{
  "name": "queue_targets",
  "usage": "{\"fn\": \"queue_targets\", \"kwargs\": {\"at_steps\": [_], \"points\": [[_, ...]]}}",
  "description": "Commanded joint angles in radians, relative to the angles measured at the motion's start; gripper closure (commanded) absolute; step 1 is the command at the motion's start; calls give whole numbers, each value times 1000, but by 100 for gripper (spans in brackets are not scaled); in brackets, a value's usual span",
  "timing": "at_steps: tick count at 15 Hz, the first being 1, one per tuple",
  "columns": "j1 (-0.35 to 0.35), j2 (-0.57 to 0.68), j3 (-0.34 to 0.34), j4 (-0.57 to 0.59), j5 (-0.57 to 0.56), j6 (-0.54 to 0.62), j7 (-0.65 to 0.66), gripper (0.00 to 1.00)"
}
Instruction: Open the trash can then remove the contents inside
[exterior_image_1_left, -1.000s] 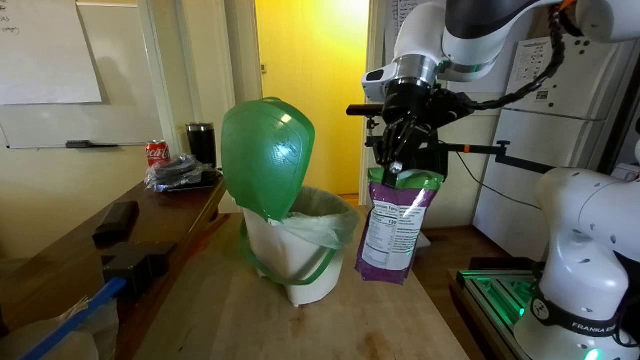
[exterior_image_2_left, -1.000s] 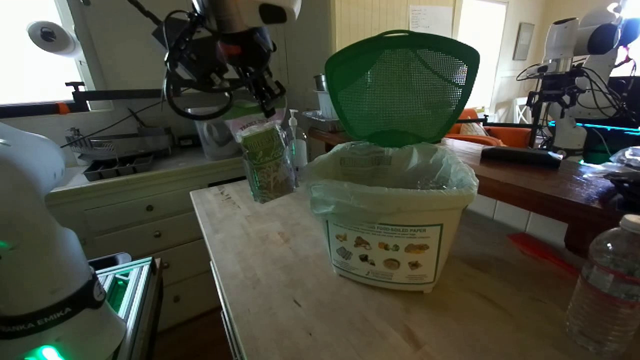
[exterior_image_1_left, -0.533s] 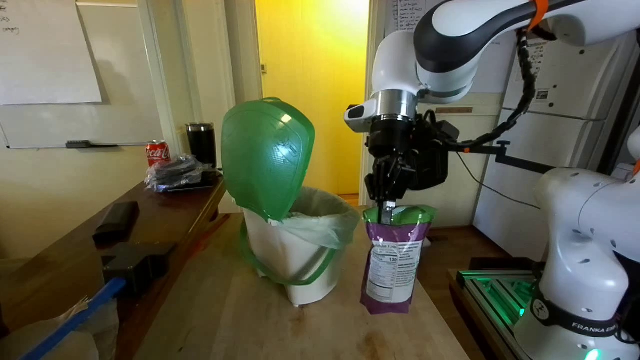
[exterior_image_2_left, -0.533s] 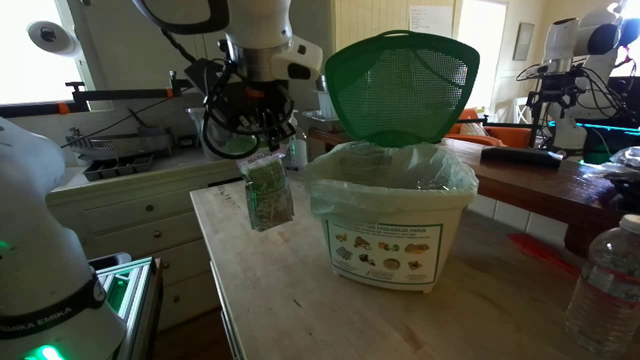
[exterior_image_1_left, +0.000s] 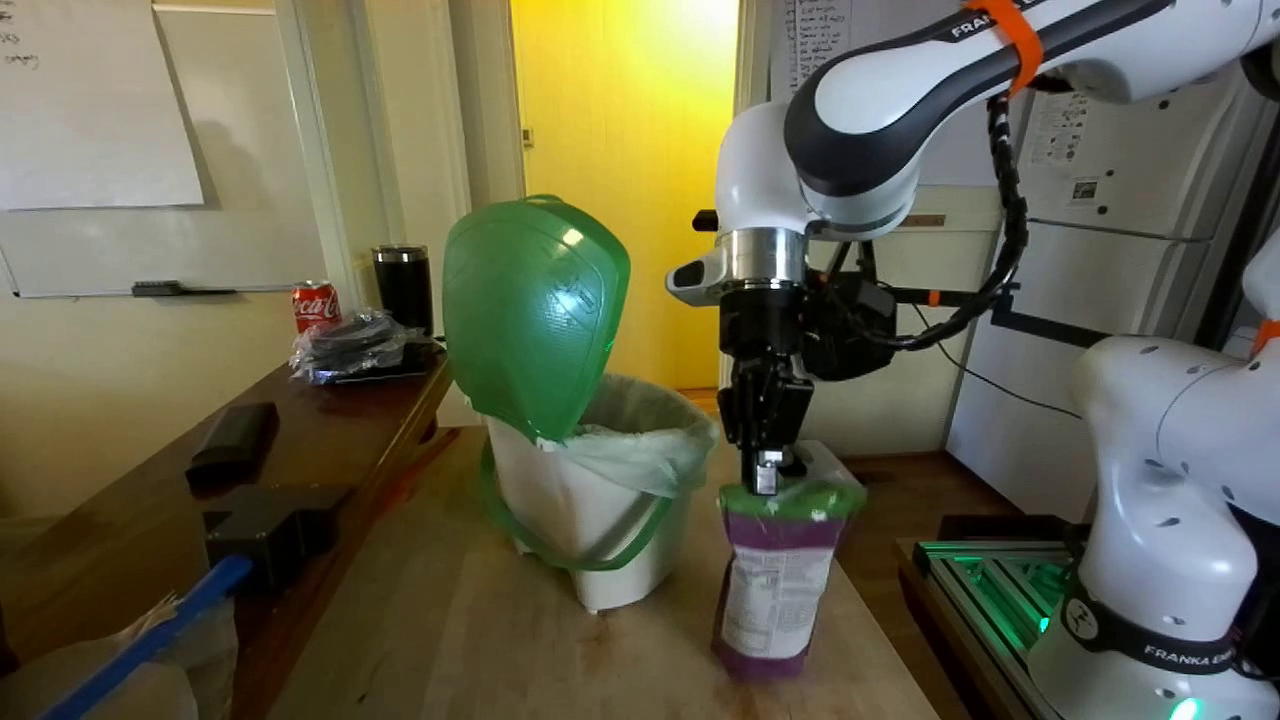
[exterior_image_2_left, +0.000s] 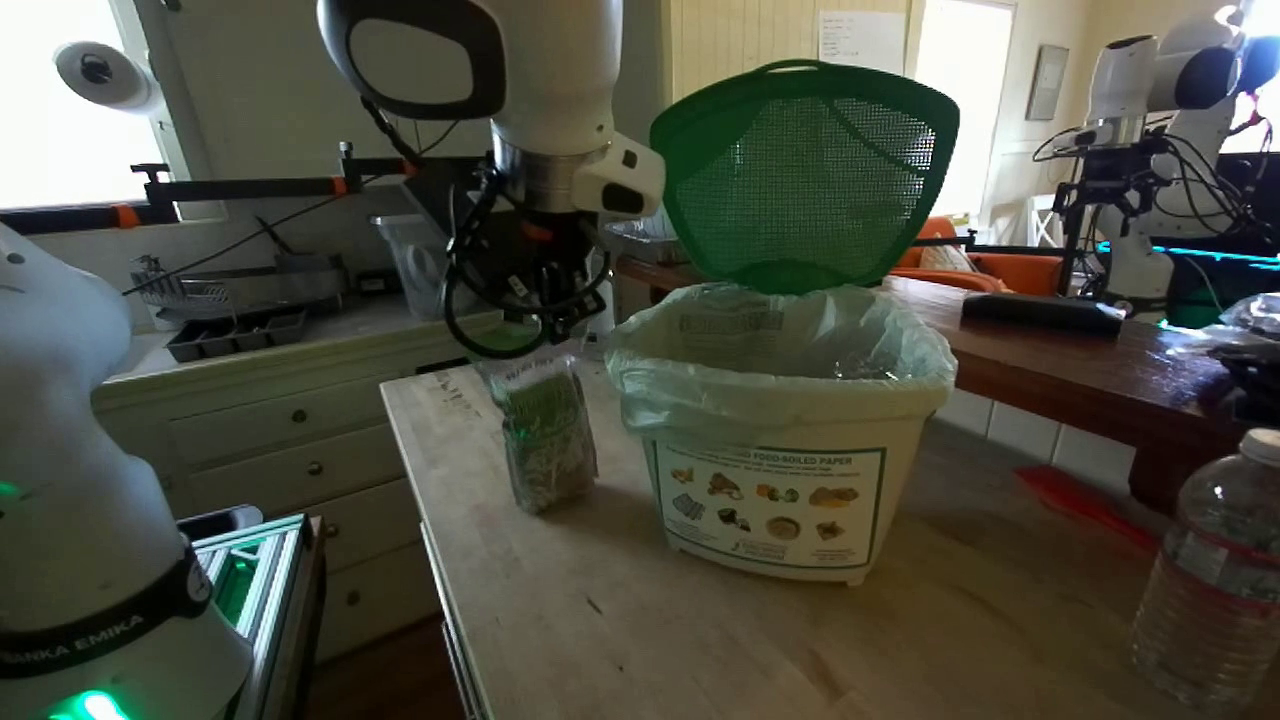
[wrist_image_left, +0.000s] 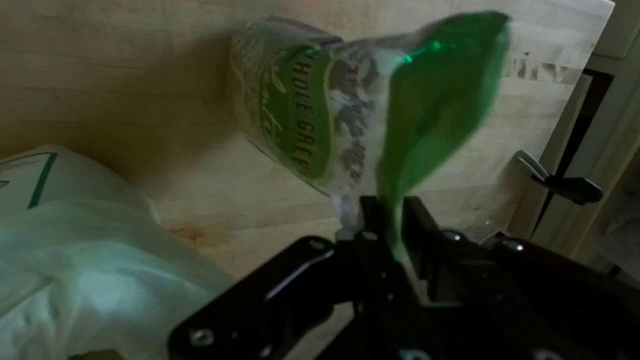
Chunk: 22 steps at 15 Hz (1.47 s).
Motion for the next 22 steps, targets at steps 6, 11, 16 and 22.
{"fn": "queue_targets", "kwargs": {"at_steps": [6,11,16,22], "points": [[-32,9,38,27,-9,27,-5,12],[-58,-40,52,17,-52,57,6,0],[-73,-116,43,15,-78,59,5,0],[-87,-150,29,39,-132,105,-10,0]]}}
